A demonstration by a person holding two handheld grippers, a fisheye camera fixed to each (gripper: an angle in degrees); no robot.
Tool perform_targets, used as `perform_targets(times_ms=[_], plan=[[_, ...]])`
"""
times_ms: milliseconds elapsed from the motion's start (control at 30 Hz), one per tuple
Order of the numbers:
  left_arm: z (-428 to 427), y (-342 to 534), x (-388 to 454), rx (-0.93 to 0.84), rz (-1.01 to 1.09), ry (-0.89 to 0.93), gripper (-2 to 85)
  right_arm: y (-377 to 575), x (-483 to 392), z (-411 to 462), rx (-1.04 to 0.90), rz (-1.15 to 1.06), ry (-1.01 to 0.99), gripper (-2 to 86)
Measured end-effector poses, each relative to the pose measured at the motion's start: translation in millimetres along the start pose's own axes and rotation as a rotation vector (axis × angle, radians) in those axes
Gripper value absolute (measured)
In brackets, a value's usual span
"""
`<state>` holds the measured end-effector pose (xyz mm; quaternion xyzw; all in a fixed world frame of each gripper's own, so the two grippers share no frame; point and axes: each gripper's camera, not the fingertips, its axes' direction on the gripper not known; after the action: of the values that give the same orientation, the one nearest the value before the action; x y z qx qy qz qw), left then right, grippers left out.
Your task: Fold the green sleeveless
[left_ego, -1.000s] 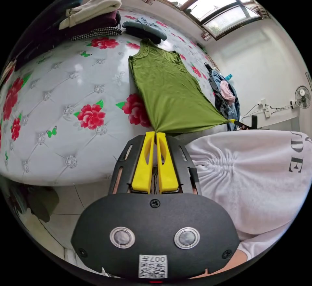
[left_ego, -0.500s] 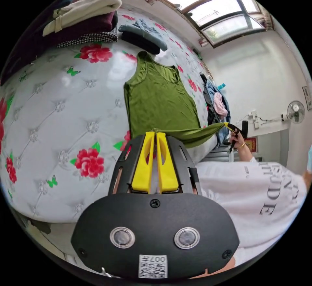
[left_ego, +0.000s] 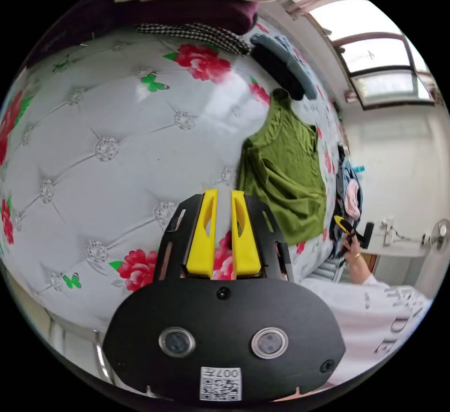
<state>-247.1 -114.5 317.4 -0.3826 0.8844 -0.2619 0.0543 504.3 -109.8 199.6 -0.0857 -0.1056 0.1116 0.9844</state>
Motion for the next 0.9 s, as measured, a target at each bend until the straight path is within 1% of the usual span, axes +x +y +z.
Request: perform_targets(times_ms=[67, 200, 233, 267, 333, 400, 467, 500, 633, 833, 900], plan=[[3, 17, 11, -0.038, 0.107, 0.020, 5.7, 15, -1, 11, -0.052, -0.029, 0.012, 3.0], [18, 31, 29, -0.121, 0.212, -0.003, 6.4, 27, -7, 31, -0.128, -0.059, 0.005, 3.0], [26, 33, 35, -0.161, 0.238, -0.054, 5.9, 27, -8, 34, -0.141, -0.062, 0.012, 3.0], [31, 35, 40, -0.178, 0.262, -0.107, 4.1, 27, -12, 37, -0.145, -0.059, 0.059, 3.0], [31, 34, 45, -0.162, 0.284, -0.159, 0.6, 27, -14, 38, -0.159, -0.060, 0.125, 2.4], [30, 30, 44, -0.186, 0.264, -0.125, -0.3, 27, -15, 36, -0.191, -0.061, 0.105, 1.2], [27, 26, 42, -0.219, 0.250, -0.072, -0.8, 28, -16, 34, -0.229, -0.075, 0.033, 0.4], [25, 26, 41, -0.214, 0.248, -0.067, -0.8, 30, -17, 29, -0.217, -0.076, 0.009, 0.2], [-15, 25, 29, -0.114, 0.179, 0.060, -1.0, 32, -17, -6, -0.124, -0.095, -0.070, -0.2], [-96, 35, 37, 0.022, 0.181, 0.223, -1.0, 39, -24, -98, 0.093, -0.133, -0.270, -0.3], [-133, 42, 50, 0.107, 0.229, 0.289, -1.0, 48, -36, -142, 0.196, -0.206, -0.357, -0.3]])
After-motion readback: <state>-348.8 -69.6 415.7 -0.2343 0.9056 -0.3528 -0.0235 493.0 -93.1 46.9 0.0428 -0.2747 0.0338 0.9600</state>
